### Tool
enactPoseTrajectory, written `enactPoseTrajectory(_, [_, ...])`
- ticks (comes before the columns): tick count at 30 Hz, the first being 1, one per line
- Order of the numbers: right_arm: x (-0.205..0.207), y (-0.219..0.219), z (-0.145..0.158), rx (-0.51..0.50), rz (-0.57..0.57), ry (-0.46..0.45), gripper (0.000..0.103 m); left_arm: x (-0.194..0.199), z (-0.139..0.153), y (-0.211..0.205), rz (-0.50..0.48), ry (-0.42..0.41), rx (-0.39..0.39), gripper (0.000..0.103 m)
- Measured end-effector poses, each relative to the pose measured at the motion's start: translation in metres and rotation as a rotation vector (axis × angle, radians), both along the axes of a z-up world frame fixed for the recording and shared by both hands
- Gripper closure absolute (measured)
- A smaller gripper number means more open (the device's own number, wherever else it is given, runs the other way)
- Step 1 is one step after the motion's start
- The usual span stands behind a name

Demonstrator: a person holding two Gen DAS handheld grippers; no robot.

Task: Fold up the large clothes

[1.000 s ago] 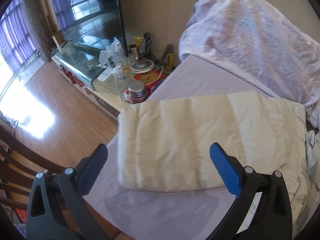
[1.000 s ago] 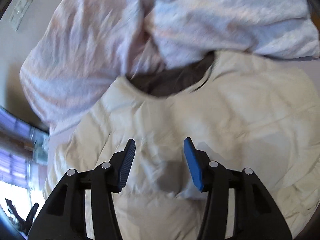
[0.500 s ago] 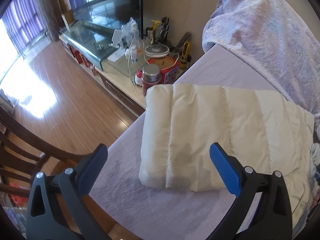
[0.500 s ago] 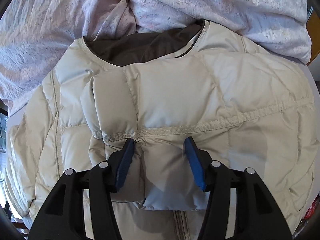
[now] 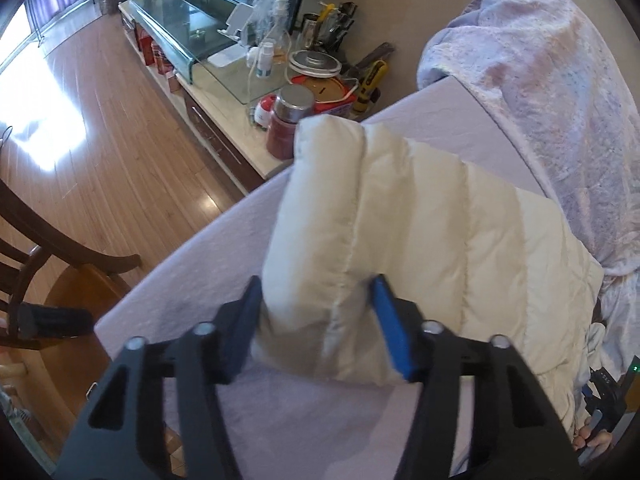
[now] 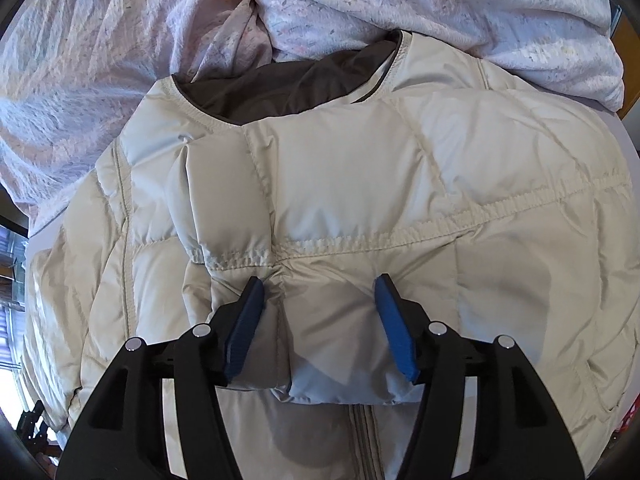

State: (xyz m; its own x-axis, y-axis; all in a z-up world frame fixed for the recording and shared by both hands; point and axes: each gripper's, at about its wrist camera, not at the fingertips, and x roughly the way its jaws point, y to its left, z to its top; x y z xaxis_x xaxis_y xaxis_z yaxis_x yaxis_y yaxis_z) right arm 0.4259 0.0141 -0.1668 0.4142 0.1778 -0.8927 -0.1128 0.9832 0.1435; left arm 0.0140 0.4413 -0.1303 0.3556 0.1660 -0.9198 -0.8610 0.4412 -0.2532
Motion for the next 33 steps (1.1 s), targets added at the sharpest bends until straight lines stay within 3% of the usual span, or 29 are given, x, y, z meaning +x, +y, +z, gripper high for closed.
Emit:
enactPoseTrajectory(5, [-0.007,-0.007,0.001,0.009,0.011,0.003,0.041,0.006,0.006,-0.005,-0.012,-0.03,0.009,0.086])
enactPoseTrajectory(7, [-0.009,-0.009,0.001,0.014,0.017,0.005,0.04,0.012,0.014,-0.009,-0.022,-0.029,0.028,0.089])
enactPoseTrajectory(12, [-0.015,-0.018,0.005,0.041,0.042,0.015,0.038,0.026,0.043,-0.016,-0.042,-0.077,0.076,0.091])
enactPoseTrajectory(20, [-0.029,-0.038,0.015,0.107,0.077,0.022,0.026,0.08,0.117,-0.053,-0.181,-0.212,0.174,0.092])
enactPoseTrajectory(26, [-0.04,-0.059,0.032,0.111,0.118,0.0,0.021,0.138,0.164,-0.111,-0.348,-0.314,0.199,0.092])
enactPoseTrajectory(33, [-0.055,-0.102,0.044,0.126,0.117,-0.028,0.02,0.205,0.181,-0.206,-0.559,-0.356,0.207,0.092])
